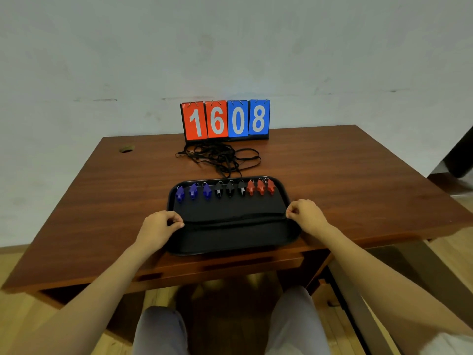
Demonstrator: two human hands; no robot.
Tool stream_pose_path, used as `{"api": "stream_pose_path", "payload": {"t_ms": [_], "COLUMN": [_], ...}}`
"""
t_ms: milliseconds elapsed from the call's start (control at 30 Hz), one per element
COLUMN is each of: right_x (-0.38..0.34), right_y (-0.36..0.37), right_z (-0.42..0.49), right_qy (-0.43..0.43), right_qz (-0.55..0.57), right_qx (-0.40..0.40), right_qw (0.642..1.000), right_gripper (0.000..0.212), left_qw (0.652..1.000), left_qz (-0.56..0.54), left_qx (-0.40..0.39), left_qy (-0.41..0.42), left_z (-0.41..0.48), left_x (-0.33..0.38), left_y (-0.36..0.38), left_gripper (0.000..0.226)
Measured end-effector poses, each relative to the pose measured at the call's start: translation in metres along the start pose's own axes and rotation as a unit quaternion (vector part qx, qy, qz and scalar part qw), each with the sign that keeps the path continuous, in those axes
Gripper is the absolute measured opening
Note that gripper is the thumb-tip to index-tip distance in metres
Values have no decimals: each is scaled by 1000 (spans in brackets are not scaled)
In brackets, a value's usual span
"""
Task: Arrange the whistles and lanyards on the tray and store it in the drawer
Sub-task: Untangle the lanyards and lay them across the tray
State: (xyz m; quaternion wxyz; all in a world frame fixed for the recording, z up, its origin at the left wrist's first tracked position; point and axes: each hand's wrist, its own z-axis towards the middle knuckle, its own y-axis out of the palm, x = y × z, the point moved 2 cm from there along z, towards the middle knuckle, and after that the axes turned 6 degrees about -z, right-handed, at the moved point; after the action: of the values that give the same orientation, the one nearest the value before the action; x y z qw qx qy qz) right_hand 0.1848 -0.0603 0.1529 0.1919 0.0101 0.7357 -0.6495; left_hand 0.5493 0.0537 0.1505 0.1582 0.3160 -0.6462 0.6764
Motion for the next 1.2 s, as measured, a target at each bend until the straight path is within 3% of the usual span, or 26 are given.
{"api": "stream_pose_path", "payload": {"t_ms": [67, 200, 367, 500, 633, 1000, 1200], "right_x": [0, -1, -3, -3, -3, -4, -18], "right_y": [1, 2, 7, 10, 10, 8, 2], "right_z": [-1, -1, -2, -4, -4, -9, -15], "right_qy": [-12, -29, -52, -70, -68, -42, -63], "right_qz": [-10, -83, -149, -202, -205, -210, -215], "right_qx": [15, 32, 33, 67, 103, 80, 105], "right_qw": [1000, 996, 987, 975, 971, 973, 969], "right_gripper": [8, 28, 25, 27, 27, 31, 33], "left_qw": [999, 996, 992, 985, 982, 978, 972], "left_qz": [31, 69, 102, 157, 168, 199, 200], "left_qx": [15, 42, 76, 74, 84, 61, 107], "left_qy": [12, 26, 25, 17, 8, 3, 63], "left_z": [-1, -4, -6, -4, -3, -1, -8], "left_x": [-1, -4, -7, -6, -4, -3, 11], "left_y": [1, 4, 7, 6, 9, 11, 19], "left_gripper": [4, 2, 30, 20, 19, 40, 37]}}
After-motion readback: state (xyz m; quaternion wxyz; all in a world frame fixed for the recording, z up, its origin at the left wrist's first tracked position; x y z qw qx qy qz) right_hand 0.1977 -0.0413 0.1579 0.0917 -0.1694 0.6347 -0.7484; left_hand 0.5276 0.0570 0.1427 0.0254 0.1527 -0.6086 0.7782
